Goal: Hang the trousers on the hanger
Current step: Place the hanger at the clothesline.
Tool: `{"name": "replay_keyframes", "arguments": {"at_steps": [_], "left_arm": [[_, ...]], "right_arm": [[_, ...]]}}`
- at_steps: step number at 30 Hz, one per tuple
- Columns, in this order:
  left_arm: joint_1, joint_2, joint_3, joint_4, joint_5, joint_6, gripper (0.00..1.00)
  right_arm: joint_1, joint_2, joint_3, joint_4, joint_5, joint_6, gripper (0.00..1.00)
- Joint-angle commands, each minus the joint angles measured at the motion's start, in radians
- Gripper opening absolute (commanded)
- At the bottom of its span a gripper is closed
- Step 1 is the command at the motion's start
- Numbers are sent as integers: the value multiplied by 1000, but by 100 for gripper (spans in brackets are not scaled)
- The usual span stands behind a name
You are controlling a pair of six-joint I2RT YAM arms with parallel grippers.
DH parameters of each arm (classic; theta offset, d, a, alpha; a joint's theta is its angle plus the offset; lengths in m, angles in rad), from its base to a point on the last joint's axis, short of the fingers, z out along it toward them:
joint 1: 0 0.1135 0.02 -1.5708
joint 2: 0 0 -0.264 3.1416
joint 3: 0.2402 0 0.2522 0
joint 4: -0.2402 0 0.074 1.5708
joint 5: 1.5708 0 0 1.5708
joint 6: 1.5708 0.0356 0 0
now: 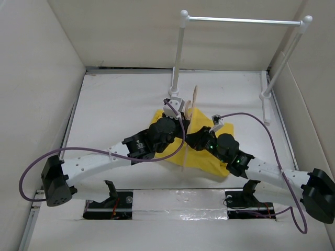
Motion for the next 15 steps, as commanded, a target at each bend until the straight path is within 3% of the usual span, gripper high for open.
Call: {"name": "replay_keyframes", "arguments": {"at_steps": [1, 6, 9, 10, 13, 15], "left_arm": [[37, 19, 141, 198, 41, 23, 0], [37, 109, 284, 164, 110, 61, 0], [37, 161, 388, 109, 136, 89, 2], [46, 162, 400, 121, 162, 98, 20], [46, 140, 390, 155, 176, 104, 53], [46, 114, 388, 167, 165, 113, 60]], "right_arm": [[43, -30, -2, 169, -86, -8, 15], [29, -90, -3, 229, -80, 20, 0], [-40, -122, 35, 232, -153, 46, 0], [-79, -136, 50, 238, -178, 61, 0], [-149, -150, 79, 244, -219, 100, 0], [-215, -158, 110, 252, -262, 117, 0]]}}
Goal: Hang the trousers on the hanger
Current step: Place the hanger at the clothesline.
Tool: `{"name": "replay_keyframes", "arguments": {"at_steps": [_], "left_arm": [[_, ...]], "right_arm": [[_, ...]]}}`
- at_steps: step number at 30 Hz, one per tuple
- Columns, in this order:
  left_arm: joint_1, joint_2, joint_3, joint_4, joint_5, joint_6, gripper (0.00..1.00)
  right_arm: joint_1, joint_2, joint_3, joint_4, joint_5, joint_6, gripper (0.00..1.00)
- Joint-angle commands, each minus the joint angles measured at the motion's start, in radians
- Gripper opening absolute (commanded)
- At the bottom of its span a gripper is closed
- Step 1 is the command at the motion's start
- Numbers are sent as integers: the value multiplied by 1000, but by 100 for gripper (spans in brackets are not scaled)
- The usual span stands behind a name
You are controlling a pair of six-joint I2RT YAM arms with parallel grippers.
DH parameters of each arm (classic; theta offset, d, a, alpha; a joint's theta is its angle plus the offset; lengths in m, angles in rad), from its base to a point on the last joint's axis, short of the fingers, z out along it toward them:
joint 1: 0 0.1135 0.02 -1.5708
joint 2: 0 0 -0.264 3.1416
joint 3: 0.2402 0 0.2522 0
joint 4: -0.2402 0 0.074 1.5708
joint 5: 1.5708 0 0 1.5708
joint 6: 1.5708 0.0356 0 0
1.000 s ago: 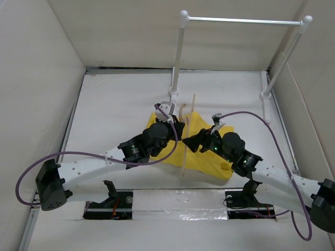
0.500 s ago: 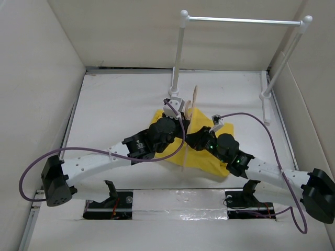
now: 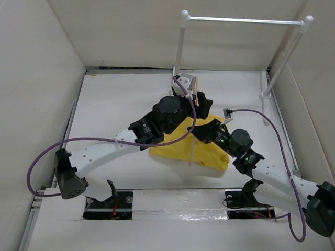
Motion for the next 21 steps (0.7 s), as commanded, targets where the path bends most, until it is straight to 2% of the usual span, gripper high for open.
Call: {"name": "replay_keyframes", "arguments": {"at_steps": [1, 7, 12, 15, 21], "left_arm": [[8, -68, 48, 142, 20, 20, 66], [8, -179, -18, 195, -18, 37, 71], [20, -288, -130, 239, -67, 25, 70], [52, -328, -185, 233, -55, -6, 69], [96, -389, -331, 247, -46, -67, 68]], "right_arm": [[-77, -41, 123, 198, -142, 12, 0], [-198, -12, 213, 209, -216, 43, 0], [-280, 46, 269, 305, -274, 114, 0], [-342, 90, 359, 264, -293, 121, 0], [-448, 185, 464, 301, -366, 163, 0]]}}
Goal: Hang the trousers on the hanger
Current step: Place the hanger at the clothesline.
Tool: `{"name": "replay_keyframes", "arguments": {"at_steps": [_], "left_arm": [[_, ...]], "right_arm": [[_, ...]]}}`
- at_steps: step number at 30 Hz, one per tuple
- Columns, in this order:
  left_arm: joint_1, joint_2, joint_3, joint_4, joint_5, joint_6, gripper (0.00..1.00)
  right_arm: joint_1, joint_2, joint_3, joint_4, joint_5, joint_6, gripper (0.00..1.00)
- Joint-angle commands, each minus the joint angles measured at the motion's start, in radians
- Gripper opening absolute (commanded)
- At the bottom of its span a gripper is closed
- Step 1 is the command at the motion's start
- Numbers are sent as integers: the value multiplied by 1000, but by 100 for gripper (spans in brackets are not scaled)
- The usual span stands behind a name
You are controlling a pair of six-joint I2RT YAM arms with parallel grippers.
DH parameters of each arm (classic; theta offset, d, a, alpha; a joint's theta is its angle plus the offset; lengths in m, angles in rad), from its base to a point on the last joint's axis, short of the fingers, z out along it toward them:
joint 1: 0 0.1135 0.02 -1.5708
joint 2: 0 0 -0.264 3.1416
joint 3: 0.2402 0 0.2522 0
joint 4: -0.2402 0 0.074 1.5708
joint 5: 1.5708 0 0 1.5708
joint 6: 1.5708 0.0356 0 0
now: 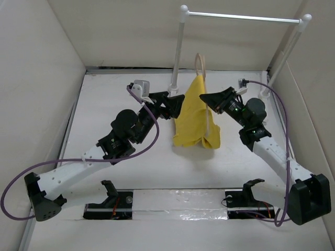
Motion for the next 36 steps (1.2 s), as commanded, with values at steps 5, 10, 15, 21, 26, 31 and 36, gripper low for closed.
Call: {"name": "replay_keyframes", "arguments": {"at_steps": [5, 10, 15, 21, 26, 31, 36], "left_arm": [[32, -69, -184, 71, 5, -76, 67], [41, -121, -331, 146, 26, -70, 66], [41, -168, -416, 172, 8, -64, 66], [51, -188, -442, 186, -6, -36, 67], [51, -202, -468, 198, -11, -12, 67], [60, -192, -496, 186, -9, -3, 67], [69, -162, -505, 200, 20, -9, 67]], "right_arm": [[-137, 41, 239, 328, -59, 21, 0], [-232, 113, 375, 251, -105, 2, 0], [-283, 179, 447, 225, -112, 4, 0], [-332, 261, 490, 224, -132, 5, 0], [-362, 342, 564, 236, -167, 2, 0], [-408, 412, 647, 202, -170, -7, 0], [-430, 501, 714, 190, -177, -2, 0]]}}
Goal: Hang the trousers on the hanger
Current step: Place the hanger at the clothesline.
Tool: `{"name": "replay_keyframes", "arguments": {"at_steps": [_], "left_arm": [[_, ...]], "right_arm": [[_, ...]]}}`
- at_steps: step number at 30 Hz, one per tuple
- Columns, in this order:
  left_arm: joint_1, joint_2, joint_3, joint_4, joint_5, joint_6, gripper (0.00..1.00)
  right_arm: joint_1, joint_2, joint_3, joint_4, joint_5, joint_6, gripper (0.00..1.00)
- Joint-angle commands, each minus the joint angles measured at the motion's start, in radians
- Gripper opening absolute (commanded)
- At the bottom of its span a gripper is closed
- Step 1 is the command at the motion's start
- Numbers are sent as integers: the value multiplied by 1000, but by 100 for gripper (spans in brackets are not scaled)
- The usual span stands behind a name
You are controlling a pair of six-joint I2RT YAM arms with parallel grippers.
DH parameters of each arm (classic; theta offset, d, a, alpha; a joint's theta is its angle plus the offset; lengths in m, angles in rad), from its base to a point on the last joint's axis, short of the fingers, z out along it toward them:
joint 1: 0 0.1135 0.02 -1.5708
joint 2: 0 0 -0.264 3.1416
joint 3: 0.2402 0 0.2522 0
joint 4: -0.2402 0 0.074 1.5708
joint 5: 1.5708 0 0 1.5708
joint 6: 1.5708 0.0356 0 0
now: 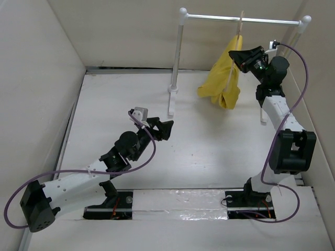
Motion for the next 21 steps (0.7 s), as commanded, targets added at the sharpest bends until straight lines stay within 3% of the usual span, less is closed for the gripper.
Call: {"name": "replay_keyframes", "arguments": {"at_steps": [1, 7, 19, 20, 21], "left_arm": [[11, 14, 5, 58, 14, 14, 67], [11, 28, -2, 70, 18, 20, 67], [31, 61, 5, 70, 51, 15, 68], [31, 69, 5, 71, 50, 17, 68], [31, 72, 5, 73, 44, 18, 68]], "right_arm": [[-26, 4, 130, 198, -12, -11, 0], [-26, 76, 210, 158, -21, -37, 0], [-26, 148, 87, 336, -68, 20, 0], [-26, 145, 80, 341, -68, 16, 3], [-26, 138, 74, 335, -67, 5, 18]]}}
